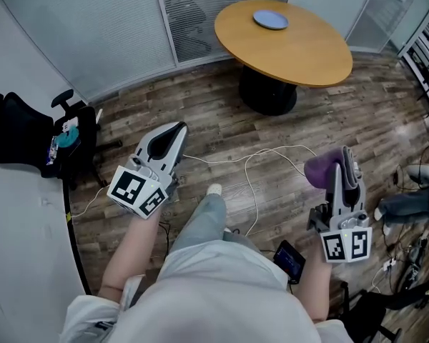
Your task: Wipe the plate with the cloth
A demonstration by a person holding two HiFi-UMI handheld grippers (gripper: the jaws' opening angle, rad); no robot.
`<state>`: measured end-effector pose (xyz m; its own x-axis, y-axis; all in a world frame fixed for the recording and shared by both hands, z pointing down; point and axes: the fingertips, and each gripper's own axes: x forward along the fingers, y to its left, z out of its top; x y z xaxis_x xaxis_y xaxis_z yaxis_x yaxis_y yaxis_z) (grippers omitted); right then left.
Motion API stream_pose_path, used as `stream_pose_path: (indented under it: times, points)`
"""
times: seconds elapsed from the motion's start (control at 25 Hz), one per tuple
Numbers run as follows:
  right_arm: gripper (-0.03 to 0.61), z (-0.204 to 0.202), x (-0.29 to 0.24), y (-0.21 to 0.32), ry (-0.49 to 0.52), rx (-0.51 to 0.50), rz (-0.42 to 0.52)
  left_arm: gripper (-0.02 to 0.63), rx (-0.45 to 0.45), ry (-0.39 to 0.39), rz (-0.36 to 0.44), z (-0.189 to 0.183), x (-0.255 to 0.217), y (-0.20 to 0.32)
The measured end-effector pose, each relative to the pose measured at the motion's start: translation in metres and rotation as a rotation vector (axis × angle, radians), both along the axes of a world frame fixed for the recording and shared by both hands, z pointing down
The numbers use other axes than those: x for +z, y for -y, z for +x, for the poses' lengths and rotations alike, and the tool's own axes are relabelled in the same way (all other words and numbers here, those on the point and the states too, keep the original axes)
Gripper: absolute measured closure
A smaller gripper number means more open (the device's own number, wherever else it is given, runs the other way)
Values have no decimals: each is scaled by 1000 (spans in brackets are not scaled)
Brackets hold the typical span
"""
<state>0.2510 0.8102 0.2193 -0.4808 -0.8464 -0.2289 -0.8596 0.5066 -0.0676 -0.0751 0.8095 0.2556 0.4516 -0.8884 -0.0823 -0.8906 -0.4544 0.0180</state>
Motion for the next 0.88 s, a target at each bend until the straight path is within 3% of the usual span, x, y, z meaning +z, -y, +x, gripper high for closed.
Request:
stream_pose_path:
  times: [0.48,0.88]
  points:
    - [474,-31,9,68,-25,-8,-16,600,26,-15,-31,-15,11,80]
    - [474,-55,7,156,-93,23,-12,600,32,6,20,-36,-13,175]
